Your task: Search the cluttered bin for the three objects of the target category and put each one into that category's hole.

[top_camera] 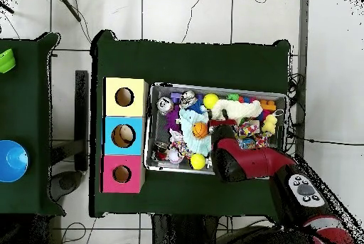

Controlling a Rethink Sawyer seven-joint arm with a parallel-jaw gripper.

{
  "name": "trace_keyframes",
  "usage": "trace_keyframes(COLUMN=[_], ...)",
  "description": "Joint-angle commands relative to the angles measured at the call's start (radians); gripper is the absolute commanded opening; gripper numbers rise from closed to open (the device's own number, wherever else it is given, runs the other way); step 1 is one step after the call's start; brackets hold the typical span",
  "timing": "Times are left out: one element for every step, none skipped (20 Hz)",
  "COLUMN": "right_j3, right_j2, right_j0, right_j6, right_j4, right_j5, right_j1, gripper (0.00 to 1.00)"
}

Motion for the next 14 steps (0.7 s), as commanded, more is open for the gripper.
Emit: trace_keyframes(right_j3=[-0.098, -0.100, -0.101, -0.102, -0.104, -0.108, -0.109, -0.109, -0.108, -0.108, -0.102, -0.097, -0.092, -0.095], right_j2=[0.008, 0.003, -0.001, -0.014, -0.022, -0.034, -0.043, -0.051, -0.059, -0.067, -0.051, -0.035, -0.019, -0.025], right_j0=[-0.004, -0.001, 0.002, 0.013, 0.020, 0.027, 0.035, 0.041, 0.047, 0.053, 0.042, 0.030, 0.019, 0.024], right_j6=[0.111, 0.110, 0.108, 0.100, 0.092, 0.088, 0.082, 0.081, 0.081, 0.080, 0.094, 0.108, 0.122, 0.111], right_j4=[0.012, 0.016, 0.018, 0.022, 0.020, 0.029, 0.027, 0.037, 0.047, 0.057, 0.048, 0.040, 0.031, 0.019], right_j5=[-0.075, -0.079, -0.082, -0.088, -0.088, -0.105, -0.120, -0.128, -0.137, -0.145, -0.132, -0.119, -0.105, -0.106], right_j1=[0.075, 0.077, 0.079, 0.079, 0.079, 0.086, 0.088, 0.089, 0.091, 0.092, 0.085, 0.077, 0.070, 0.068], gripper=[1.00, 1.00, 1.00, 1.00, 1.00, 1.00, 0.00, 0.00, 0.00, 0.00, 0.00, 0.00, 0.00, 0.00])
